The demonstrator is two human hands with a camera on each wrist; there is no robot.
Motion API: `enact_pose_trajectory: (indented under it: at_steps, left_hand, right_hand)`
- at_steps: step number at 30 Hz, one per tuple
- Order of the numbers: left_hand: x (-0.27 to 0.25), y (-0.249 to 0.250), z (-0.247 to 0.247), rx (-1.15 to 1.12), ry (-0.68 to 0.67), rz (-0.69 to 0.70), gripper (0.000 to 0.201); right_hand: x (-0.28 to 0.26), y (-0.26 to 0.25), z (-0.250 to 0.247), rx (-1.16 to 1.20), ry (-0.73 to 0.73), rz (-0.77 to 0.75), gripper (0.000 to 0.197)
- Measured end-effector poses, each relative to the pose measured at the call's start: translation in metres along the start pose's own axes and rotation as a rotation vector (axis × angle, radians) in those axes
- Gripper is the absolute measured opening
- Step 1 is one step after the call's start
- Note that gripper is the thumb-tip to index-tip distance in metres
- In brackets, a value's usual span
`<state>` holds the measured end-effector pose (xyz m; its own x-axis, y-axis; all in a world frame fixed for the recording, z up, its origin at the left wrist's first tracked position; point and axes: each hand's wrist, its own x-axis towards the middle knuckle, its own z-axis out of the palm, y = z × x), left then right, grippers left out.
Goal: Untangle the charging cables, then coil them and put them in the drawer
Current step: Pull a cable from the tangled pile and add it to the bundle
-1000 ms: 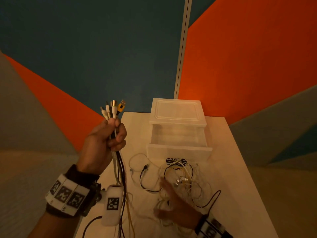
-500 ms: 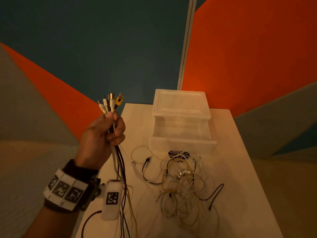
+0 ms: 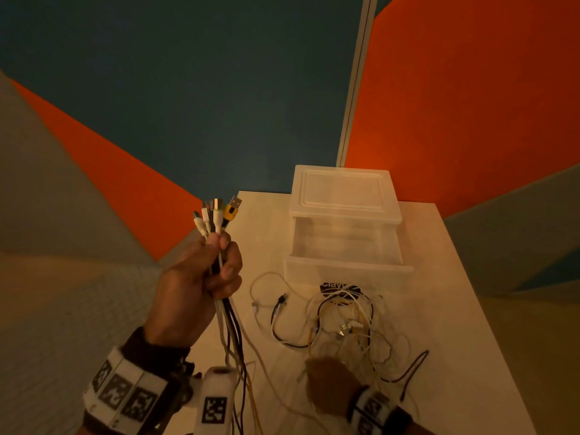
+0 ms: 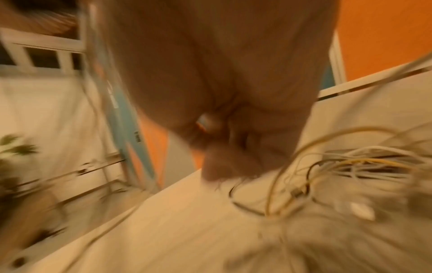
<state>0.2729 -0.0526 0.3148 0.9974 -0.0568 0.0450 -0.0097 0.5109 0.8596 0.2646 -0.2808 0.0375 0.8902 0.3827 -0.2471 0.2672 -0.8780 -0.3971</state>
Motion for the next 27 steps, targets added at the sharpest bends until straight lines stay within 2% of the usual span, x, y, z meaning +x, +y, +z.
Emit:
enact_pose_trajectory:
  at_steps: [1, 2, 5, 7, 9, 14, 17, 19, 21, 24, 27]
  left_hand:
    - [-0.002, 0.000, -0.002, 0.001, 0.011, -0.003, 0.027]
    - [-0.003, 0.000, -0.005, 0.003, 0.023, -0.002, 0.027]
    - [-0.006, 0.001, -0.011, 0.001, 0.039, -0.006, 0.026]
    - [-0.008, 0.000, -0.014, -0.004, 0.045, -0.011, 0.024]
    - [-0.010, 0.000, -0.016, -0.019, 0.056, -0.022, 0.022]
    - [-0.011, -0.006, -0.023, -0.047, 0.084, -0.047, 0.020]
    - [-0.010, -0.008, -0.026, -0.025, 0.102, -0.059, 0.021]
    - [-0.008, -0.010, -0.026, -0.022, 0.110, -0.066, 0.020]
    - [-0.003, -0.012, -0.026, -0.023, 0.119, -0.064, 0.020]
    - [0.006, -0.020, -0.023, -0.036, 0.121, -0.049, 0.020]
    - [0.015, -0.029, -0.014, -0.024, 0.125, -0.029, 0.018]
  right_hand:
    - [0.017, -0.014, -0.005, 0.063, 0.025, 0.033, 0.016]
    - [0.032, -0.020, -0.005, 0.025, 0.111, 0.033, 0.024]
    - [0.083, -0.045, -0.007, 0.013, -0.049, 0.061, 0.044]
    - [0.099, -0.059, -0.004, -0.019, -0.120, 0.056, 0.043]
    - [0.112, -0.069, 0.005, -0.009, -0.115, 0.054, 0.043]
    - [0.134, -0.065, 0.029, -0.085, -0.084, 0.239, 0.060]
    - [0.134, -0.066, 0.028, -0.067, -0.096, 0.287, 0.051]
    - [0.127, -0.069, 0.014, 0.038, -0.034, 0.359, 0.044]
    - [0.117, -0.072, -0.007, 0.204, 0.120, 0.376, 0.037]
    - [0.091, -0.081, -0.050, 0.602, 0.438, 0.227, 0.009]
    - [0.057, -0.096, -0.109, 0.989, 0.536, 0.090, 0.014]
